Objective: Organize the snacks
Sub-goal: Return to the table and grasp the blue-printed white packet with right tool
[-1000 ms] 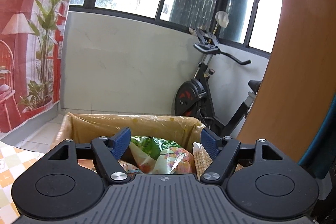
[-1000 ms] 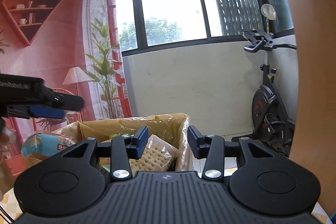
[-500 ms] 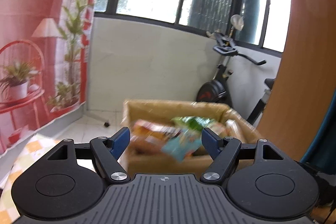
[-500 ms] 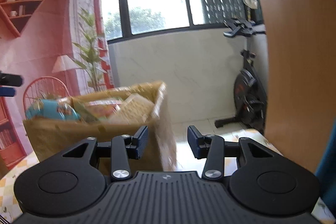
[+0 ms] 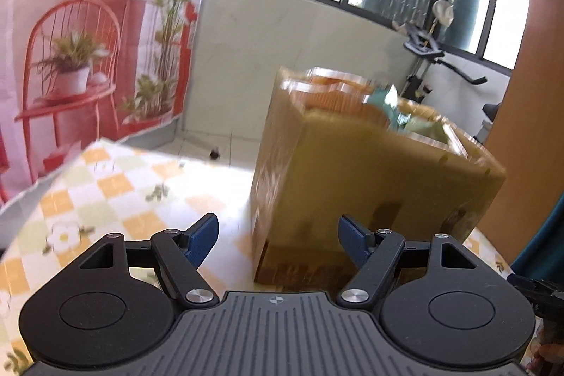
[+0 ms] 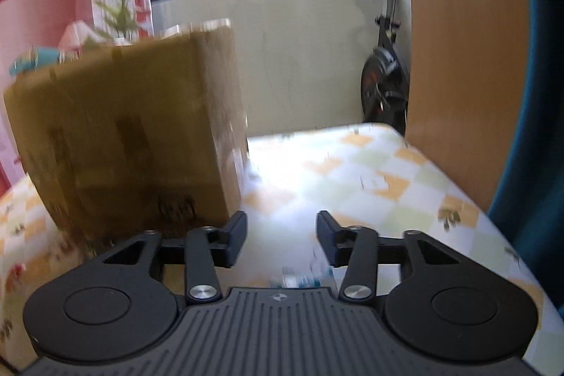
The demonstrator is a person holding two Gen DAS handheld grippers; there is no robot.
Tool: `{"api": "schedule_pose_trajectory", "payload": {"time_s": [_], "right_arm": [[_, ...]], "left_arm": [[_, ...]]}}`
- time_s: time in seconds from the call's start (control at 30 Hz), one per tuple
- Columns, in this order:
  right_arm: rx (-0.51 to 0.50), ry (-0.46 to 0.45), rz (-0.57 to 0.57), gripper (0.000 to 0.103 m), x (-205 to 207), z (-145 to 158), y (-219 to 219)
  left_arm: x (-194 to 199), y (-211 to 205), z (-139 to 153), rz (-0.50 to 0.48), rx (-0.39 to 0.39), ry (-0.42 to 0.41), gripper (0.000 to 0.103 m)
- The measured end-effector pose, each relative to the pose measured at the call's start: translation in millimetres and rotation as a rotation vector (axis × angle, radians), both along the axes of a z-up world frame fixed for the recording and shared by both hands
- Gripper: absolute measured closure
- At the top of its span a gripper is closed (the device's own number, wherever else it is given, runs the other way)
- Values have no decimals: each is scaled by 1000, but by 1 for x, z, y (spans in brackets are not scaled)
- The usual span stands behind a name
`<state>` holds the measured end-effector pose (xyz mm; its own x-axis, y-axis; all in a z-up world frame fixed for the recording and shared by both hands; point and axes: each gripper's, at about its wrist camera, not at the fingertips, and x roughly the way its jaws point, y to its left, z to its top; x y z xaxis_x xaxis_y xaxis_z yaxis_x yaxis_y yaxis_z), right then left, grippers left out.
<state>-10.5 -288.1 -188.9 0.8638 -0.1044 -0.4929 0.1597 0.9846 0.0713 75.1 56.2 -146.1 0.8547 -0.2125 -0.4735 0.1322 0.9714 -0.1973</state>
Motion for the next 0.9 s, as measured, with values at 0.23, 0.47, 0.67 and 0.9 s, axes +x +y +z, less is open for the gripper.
{"api": "schedule_pose_trajectory", "payload": {"time_s": [0.23,0.47,0.67,0.9], "right_arm": [[-12,88,-14,42,-2,-29,-5],[-10,161,-13,41,7,-48,-5],[22,137,12,51,17,-49,8],[-37,103,74,52,22,-56,32]], "left_arm": [[-4,11,-24,40,5,73,26],[-11,21,-46,68,17,160,26],[-16,15,-59,76,9,218,26],[-11,-10,-65,1,8,242,26]]}}
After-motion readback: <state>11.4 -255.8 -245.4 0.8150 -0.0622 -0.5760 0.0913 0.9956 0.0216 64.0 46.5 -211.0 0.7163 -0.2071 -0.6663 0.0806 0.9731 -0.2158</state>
